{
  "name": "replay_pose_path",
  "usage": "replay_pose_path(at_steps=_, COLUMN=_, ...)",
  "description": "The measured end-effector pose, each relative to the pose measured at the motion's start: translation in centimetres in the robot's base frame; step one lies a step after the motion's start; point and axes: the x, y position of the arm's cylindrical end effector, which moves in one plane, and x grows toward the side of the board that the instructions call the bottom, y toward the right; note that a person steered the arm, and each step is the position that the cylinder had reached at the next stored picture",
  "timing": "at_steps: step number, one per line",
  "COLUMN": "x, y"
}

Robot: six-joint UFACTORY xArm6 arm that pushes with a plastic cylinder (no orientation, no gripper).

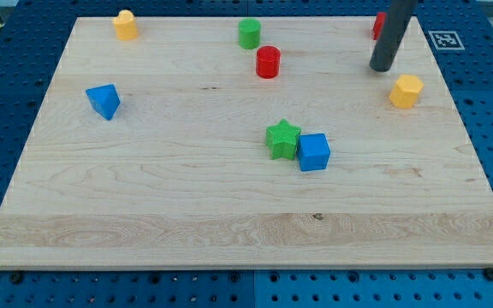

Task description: Separate green star from blue cube

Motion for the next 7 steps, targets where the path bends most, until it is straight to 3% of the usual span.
replay_pose_path(at_steps=2, x=3.5, y=-2.2)
replay_pose_path(at_steps=5, x=15.4, y=-5.4)
replay_pose_path(at_steps=7, x=14.5, y=-11.1)
